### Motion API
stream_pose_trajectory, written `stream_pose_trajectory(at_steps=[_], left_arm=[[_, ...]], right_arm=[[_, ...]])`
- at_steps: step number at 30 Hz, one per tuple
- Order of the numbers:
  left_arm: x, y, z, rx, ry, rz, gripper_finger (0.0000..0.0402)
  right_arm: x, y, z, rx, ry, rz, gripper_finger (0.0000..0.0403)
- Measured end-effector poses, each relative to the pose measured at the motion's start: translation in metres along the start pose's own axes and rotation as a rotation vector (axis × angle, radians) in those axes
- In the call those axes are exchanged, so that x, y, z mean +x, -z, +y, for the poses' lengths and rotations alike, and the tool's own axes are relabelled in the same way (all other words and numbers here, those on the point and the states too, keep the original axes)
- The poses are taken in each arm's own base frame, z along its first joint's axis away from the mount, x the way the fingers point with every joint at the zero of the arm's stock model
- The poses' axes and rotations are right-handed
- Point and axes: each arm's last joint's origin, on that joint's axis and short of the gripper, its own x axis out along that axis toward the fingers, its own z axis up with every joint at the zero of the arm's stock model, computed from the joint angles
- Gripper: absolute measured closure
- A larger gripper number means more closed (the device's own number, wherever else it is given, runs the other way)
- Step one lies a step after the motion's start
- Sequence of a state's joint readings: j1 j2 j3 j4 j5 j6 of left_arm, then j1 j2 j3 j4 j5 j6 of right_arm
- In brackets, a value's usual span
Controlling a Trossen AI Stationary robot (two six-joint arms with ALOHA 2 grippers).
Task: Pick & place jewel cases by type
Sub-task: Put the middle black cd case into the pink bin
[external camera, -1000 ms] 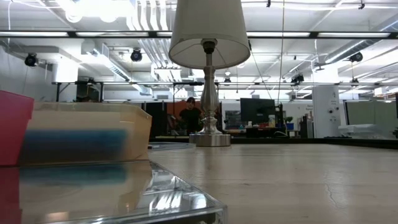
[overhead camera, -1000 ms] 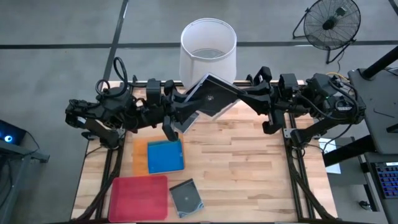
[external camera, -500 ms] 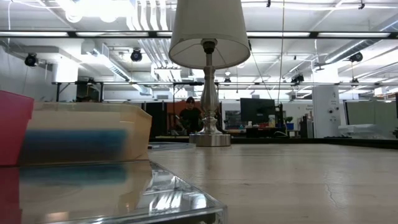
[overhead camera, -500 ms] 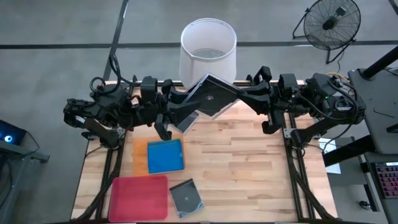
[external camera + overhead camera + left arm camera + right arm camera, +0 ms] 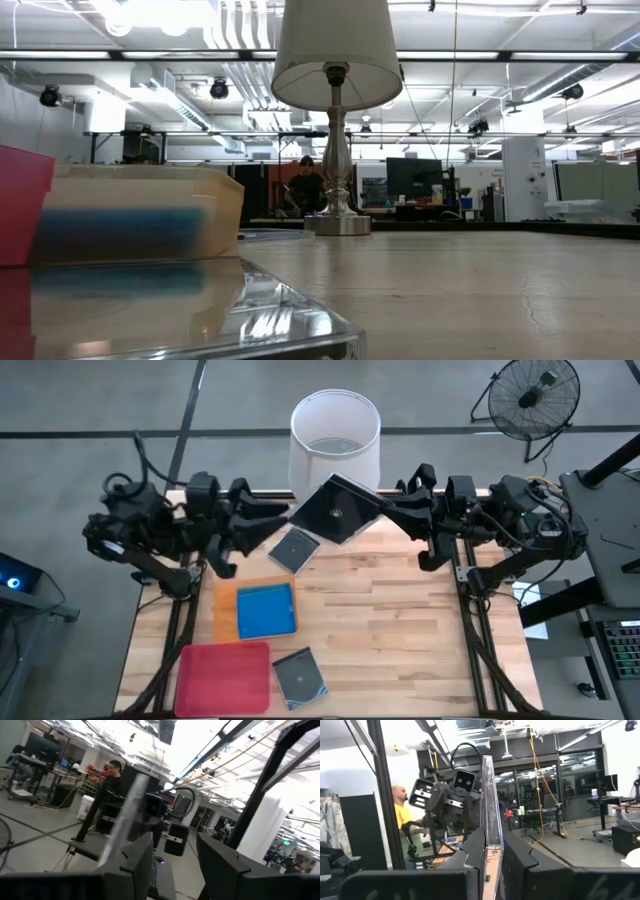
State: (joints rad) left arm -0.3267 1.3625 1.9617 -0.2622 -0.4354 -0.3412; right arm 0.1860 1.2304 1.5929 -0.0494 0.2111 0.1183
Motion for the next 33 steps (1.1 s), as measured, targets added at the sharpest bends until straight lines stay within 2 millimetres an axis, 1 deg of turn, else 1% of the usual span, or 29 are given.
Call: stream_pose_trajectory(at_steps=[3, 6, 14, 21, 24, 27, 33], left_arm=[[-0.006, -0.005, 0.002, 0.002, -0.01, -0.003, 0.0267], [-0.007, -0.005, 0.002, 0.014, -0.013, 0.006, 0.0267], [0.006, 0.02, 0.006, 0.089, -0.1, 0.124, 0.0267], [0.008, 0.026, 0.007, 0.148, -0.109, 0.159, 0.0266], [0.007, 0.026, 0.008, 0.164, -0.114, 0.171, 0.026], [0.003, 0.024, 0.01, 0.192, -0.139, 0.175, 0.0245], [-0.008, 0.008, 0.012, 0.231, -0.217, 0.166, 0.0207]], right_arm=[[0.0, 0.0, 0.0, 0.0, -0.004, 0.0, 0.0369], [0.0, 0.0, -0.001, -0.001, -0.004, -0.001, 0.0369], [-0.002, -0.003, -0.001, 0.001, -0.005, -0.007, 0.0369], [-0.004, -0.004, -0.001, 0.003, -0.01, -0.011, 0.0369], [-0.004, -0.004, -0.001, 0.003, -0.009, -0.012, 0.0369], [-0.004, -0.005, -0.001, 0.004, -0.009, -0.016, 0.0369], [-0.004, -0.005, -0.001, 0.004, -0.009, -0.017, 0.0369]])
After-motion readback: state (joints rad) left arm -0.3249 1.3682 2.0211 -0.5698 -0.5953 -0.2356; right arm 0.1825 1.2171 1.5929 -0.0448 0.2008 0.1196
